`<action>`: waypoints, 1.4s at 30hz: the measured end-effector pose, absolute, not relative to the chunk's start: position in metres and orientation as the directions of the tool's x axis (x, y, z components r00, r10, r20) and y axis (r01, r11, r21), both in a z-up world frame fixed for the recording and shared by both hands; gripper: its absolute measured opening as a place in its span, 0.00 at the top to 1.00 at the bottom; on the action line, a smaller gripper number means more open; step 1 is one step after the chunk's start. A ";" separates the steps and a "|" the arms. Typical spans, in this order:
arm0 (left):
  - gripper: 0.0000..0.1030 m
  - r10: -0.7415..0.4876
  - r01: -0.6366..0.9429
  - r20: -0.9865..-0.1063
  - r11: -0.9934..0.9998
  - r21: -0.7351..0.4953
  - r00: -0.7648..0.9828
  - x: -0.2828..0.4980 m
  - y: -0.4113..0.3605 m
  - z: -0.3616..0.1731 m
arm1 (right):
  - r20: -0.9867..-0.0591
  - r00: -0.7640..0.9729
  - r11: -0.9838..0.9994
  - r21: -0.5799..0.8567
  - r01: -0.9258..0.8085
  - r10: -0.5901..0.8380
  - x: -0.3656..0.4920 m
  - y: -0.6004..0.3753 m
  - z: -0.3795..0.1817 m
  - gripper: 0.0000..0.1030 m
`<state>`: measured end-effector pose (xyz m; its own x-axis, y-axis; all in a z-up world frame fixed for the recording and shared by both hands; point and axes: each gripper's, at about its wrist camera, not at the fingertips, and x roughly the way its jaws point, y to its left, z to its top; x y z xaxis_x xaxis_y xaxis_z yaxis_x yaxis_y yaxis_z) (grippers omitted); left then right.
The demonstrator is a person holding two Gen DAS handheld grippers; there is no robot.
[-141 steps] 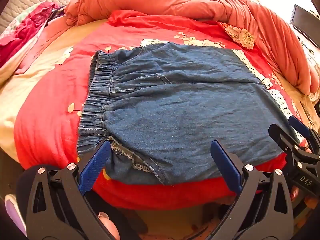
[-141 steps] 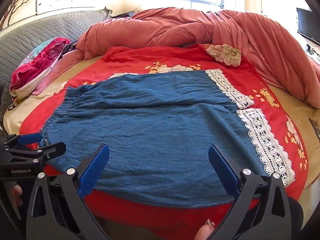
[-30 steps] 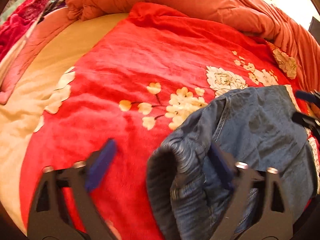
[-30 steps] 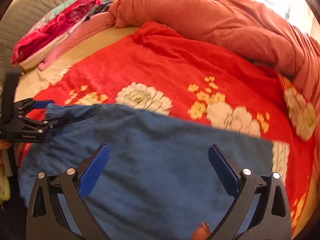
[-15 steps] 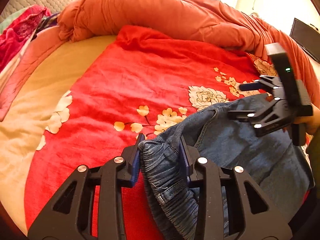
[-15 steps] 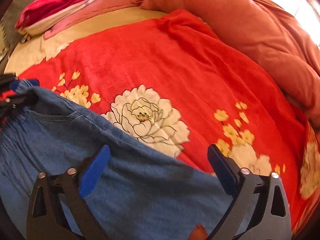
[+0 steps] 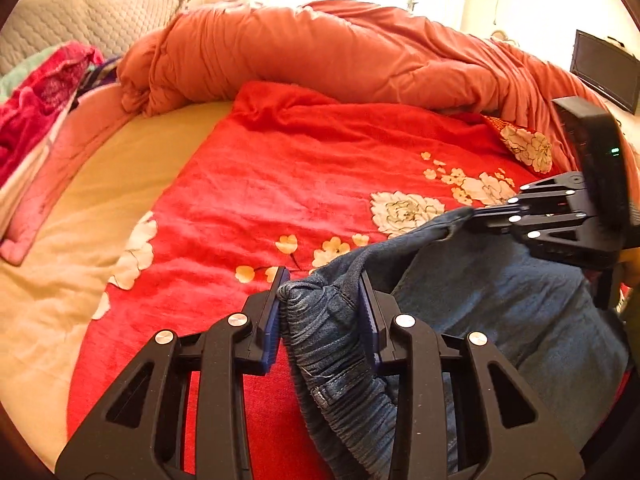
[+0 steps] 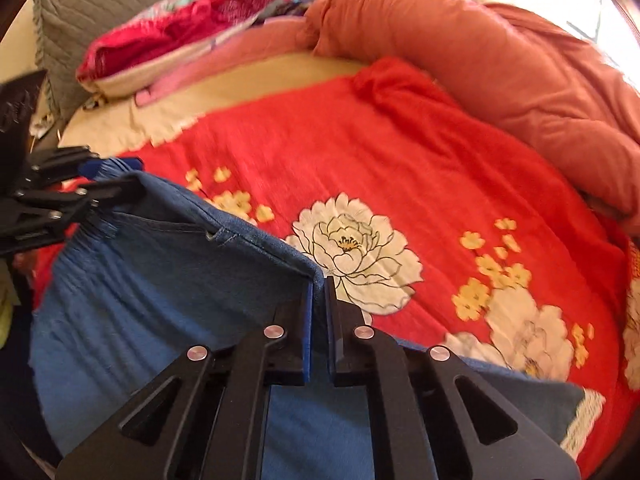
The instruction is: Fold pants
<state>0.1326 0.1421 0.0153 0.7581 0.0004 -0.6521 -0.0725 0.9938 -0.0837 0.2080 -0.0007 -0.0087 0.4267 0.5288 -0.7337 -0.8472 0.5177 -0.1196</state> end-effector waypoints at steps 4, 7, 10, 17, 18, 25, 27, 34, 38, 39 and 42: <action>0.76 0.067 -0.067 -0.618 0.997 0.023 0.784 0.123 0.124 0.026 | -0.702 0.448 0.558 -0.087 -0.825 0.553 0.189 -0.020 0.010 0.96; 0.76 0.085 -0.065 -0.597 0.996 0.055 0.798 0.112 0.112 0.037 | -0.680 0.474 0.583 -0.083 -0.808 0.560 0.171 -0.033 0.017 0.96; 0.76 0.076 -0.048 -0.588 0.997 0.063 0.805 0.102 0.106 0.043 | -0.665 0.479 0.604 -0.052 -0.795 0.573 0.155 -0.045 0.022 0.96; 0.76 0.025 0.062 -0.593 0.990 0.126 0.805 0.067 0.082 0.055 | -0.674 0.464 0.628 0.001 -0.778 0.576 0.098 -0.079 0.023 0.96; 0.76 0.001 0.079 -0.599 0.991 0.107 0.801 0.060 0.080 0.056 | -0.668 0.464 0.630 0.010 -0.777 0.582 0.090 -0.086 0.022 0.96; 0.76 -0.054 0.145 -0.646 0.985 0.089 0.761 0.022 0.067 0.049 | -0.656 0.426 0.610 0.066 -0.790 0.623 0.035 -0.109 0.011 0.96; 0.76 -0.053 0.147 -0.664 0.985 0.086 0.746 0.015 0.065 0.046 | -0.663 0.407 0.598 0.077 -0.798 0.628 0.020 -0.110 0.004 0.96; 0.76 -0.052 0.155 -0.733 0.985 0.073 0.678 -0.003 0.064 0.028 | -0.686 0.342 0.574 0.135 -0.807 0.642 -0.011 -0.109 -0.014 0.96; 0.73 -0.048 0.159 -0.776 0.985 0.068 0.629 -0.004 0.065 0.016 | -0.712 0.320 0.572 0.139 -0.808 0.625 -0.022 -0.107 -0.030 0.96; 0.71 -0.046 0.160 -0.778 0.984 0.071 0.626 -0.005 0.064 0.015 | -0.720 0.314 0.574 0.141 -0.807 0.619 -0.023 -0.106 -0.035 0.96; 0.66 -0.045 0.165 -0.795 0.984 0.070 0.605 -0.007 0.064 0.010 | -0.741 0.292 0.576 0.154 -0.803 0.605 -0.024 -0.106 -0.047 0.95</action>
<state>-0.0072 0.0643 0.0103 0.6053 -0.0449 -0.7947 0.1645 0.9839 0.0697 -0.0240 -0.1060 -0.0474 0.2922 0.6051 -0.7406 -0.8026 0.5762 0.1542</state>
